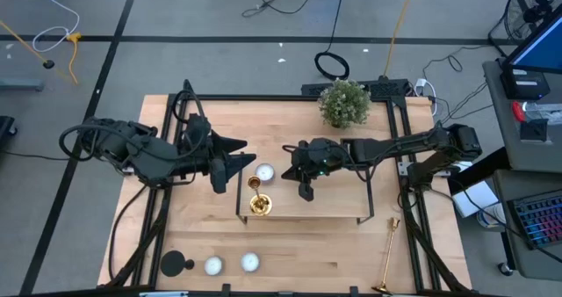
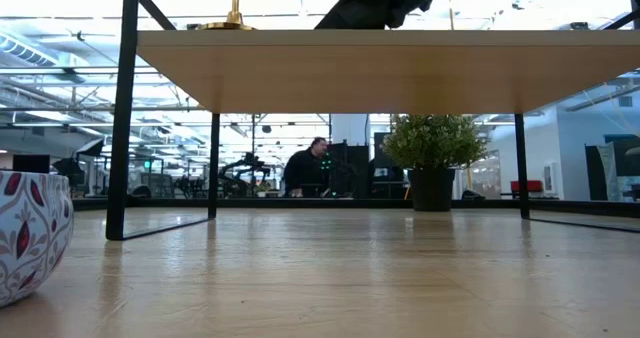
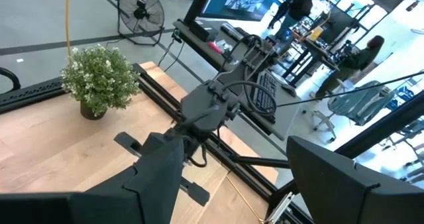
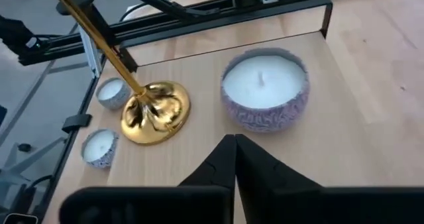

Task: Pick & Place candle stick holders
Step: Put the pink scented candle on the shelf

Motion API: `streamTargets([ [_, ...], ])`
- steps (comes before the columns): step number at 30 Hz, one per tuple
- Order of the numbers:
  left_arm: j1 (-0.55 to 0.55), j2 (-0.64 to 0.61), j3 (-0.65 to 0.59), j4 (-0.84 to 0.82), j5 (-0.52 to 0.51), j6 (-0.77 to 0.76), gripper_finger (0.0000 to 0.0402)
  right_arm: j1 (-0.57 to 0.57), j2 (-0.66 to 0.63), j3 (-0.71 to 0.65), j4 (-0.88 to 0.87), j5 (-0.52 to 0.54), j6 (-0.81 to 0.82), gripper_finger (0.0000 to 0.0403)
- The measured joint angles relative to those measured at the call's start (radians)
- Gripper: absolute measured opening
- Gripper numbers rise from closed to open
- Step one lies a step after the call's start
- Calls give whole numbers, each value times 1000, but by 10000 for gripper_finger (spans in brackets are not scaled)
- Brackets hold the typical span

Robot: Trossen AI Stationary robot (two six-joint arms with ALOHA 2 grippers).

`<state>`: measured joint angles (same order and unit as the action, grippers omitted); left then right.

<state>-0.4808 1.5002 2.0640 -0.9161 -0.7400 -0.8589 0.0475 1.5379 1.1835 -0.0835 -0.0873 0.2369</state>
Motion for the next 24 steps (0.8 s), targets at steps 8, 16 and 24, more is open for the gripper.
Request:
streamTargets([
  [8,0,0,0,0,-3,-13,269,0,38,1,13,33,-13,1],
  [16,0,0,0,2,-4,-15,269,-2,73,1,15,33,-10,1],
  [24,0,0,0,2,-13,-16,268,-2,98,-2,47,25,-6,0],
])
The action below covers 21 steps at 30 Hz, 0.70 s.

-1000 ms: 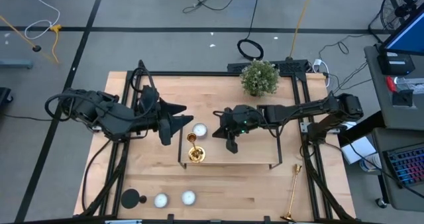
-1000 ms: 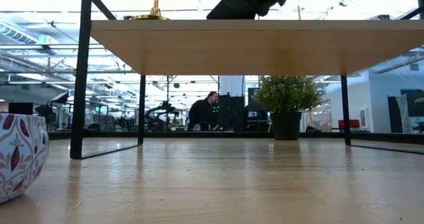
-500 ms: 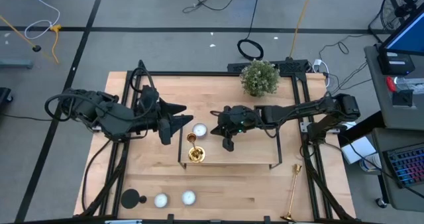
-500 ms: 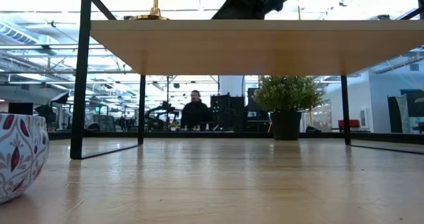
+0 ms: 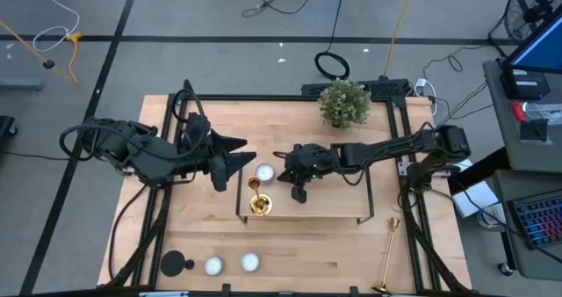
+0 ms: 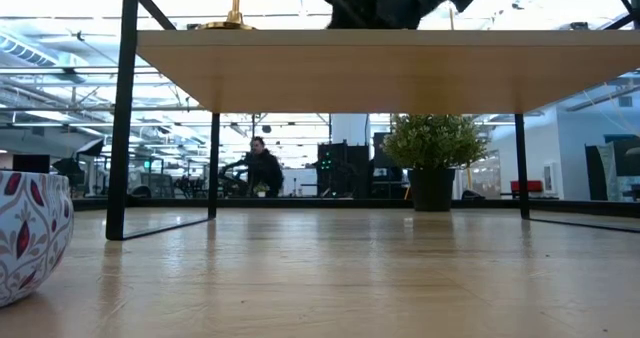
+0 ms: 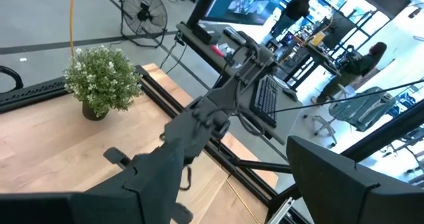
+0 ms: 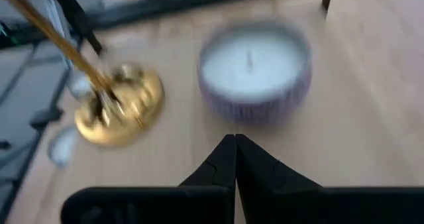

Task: Pick & Place candle stick holders
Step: Put the pink scented candle on the shelf

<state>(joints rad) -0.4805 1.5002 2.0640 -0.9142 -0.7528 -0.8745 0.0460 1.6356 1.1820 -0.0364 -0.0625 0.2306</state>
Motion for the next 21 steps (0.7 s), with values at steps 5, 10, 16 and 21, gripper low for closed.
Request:
streamTargets([
  [5,0,0,0,0,0,0,268,-4,1,3,32,-13,0,0],
  [10,0,0,0,-1,0,0,268,-13,6,1,52,-13,0,0],
  [16,0,0,0,-1,0,0,268,-27,5,1,71,-13,1,0],
  [21,0,0,0,-1,0,-1,269,-34,5,2,73,-11,15,0],
])
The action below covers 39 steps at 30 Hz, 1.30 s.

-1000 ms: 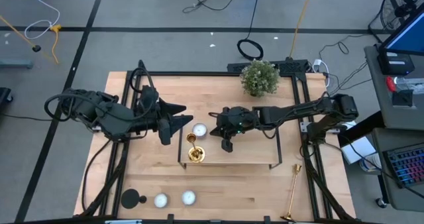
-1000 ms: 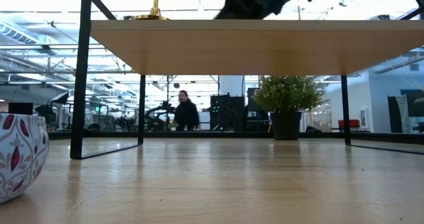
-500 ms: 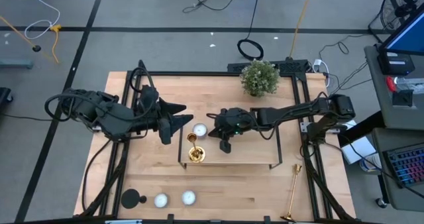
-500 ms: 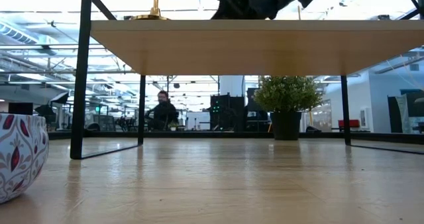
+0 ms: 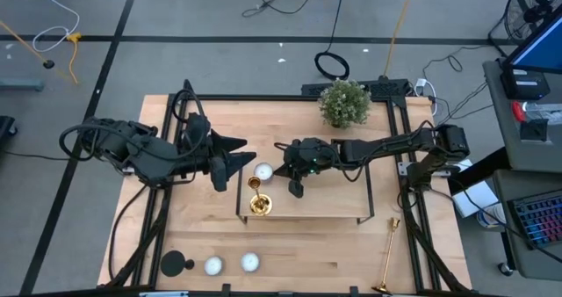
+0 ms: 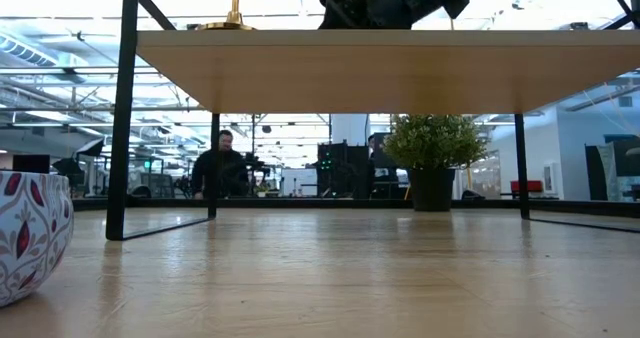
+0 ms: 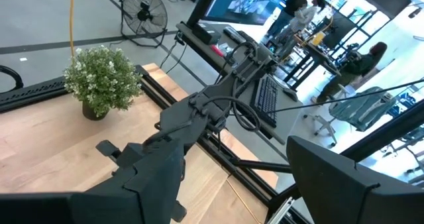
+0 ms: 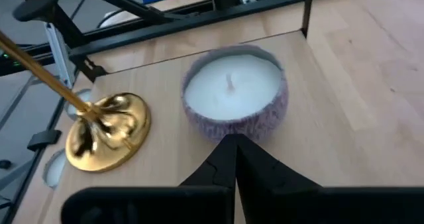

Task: Pick & Place candle stick holders
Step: Put the pink scented candle on the shelf

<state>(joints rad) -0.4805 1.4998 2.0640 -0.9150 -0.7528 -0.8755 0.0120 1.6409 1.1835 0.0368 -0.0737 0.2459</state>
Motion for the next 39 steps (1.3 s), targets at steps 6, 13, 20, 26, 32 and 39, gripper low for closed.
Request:
streamTargets([
  [6,0,0,0,0,0,0,269,1,16,-1,12,-2,3,0],
  [13,0,0,0,-1,1,-2,269,1,41,-2,32,-5,15,0],
  [20,-1,0,0,-1,1,-2,269,1,38,0,55,-1,22,0],
  [26,-6,0,0,-1,1,-1,269,1,36,4,16,0,19,0],
  [32,-13,0,0,-77,-10,-41,269,8,14,108,-194,58,-46,0],
  [39,-15,23,0,-517,6,-373,268,16,-78,174,-305,78,-48,0],
])
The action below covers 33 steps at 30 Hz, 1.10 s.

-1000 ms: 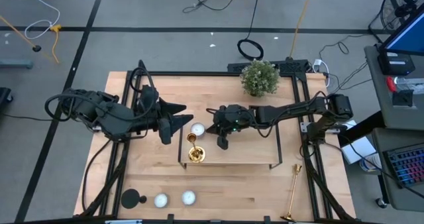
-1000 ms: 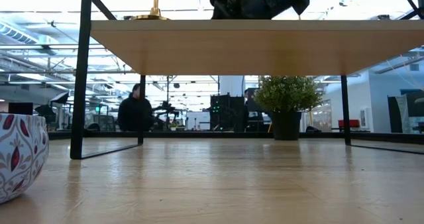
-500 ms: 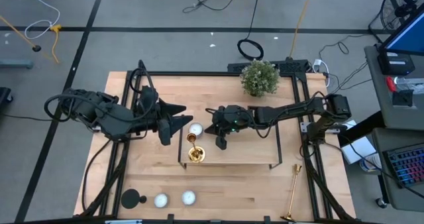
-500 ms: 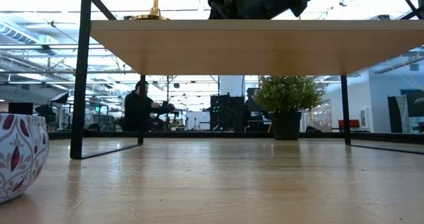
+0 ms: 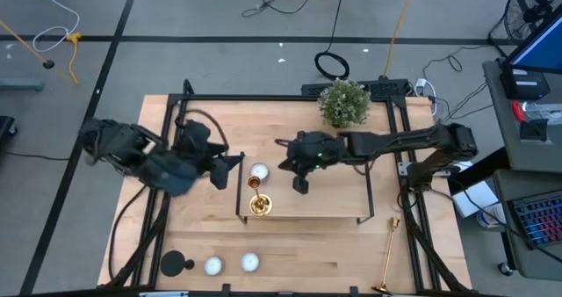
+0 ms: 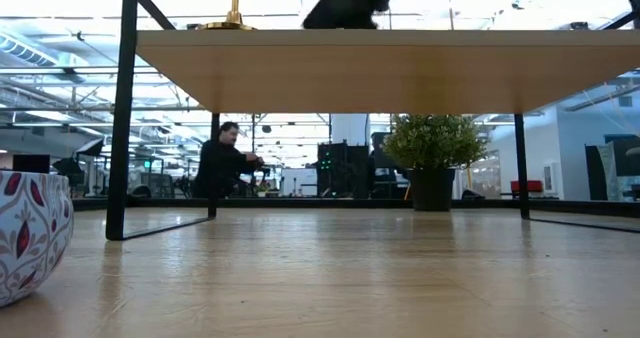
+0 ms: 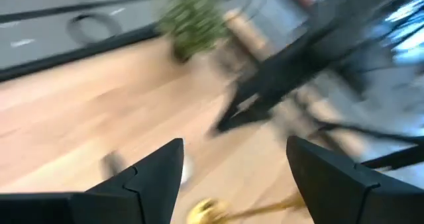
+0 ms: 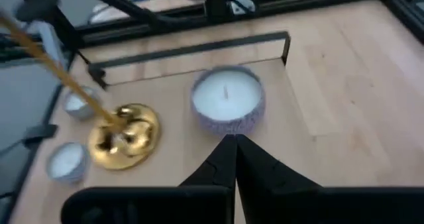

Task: Pick & Place candle stick holders
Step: Put the pink scented candle on the shelf

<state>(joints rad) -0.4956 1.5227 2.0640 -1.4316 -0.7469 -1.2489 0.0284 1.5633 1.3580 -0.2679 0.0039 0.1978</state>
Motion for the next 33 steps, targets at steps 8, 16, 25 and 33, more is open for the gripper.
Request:
streamTargets([
  [8,-49,37,-92,-122,116,-93,168,19,-94,5,-77,72,30,0],
  [16,-64,-25,-331,-129,122,-183,12,62,-106,4,-97,158,151,0],
  [25,-83,-269,-724,141,115,-140,3,176,-117,4,-41,373,290,0],
  [33,-24,-644,-1199,801,319,177,2,228,-117,3,6,447,310,0],
])
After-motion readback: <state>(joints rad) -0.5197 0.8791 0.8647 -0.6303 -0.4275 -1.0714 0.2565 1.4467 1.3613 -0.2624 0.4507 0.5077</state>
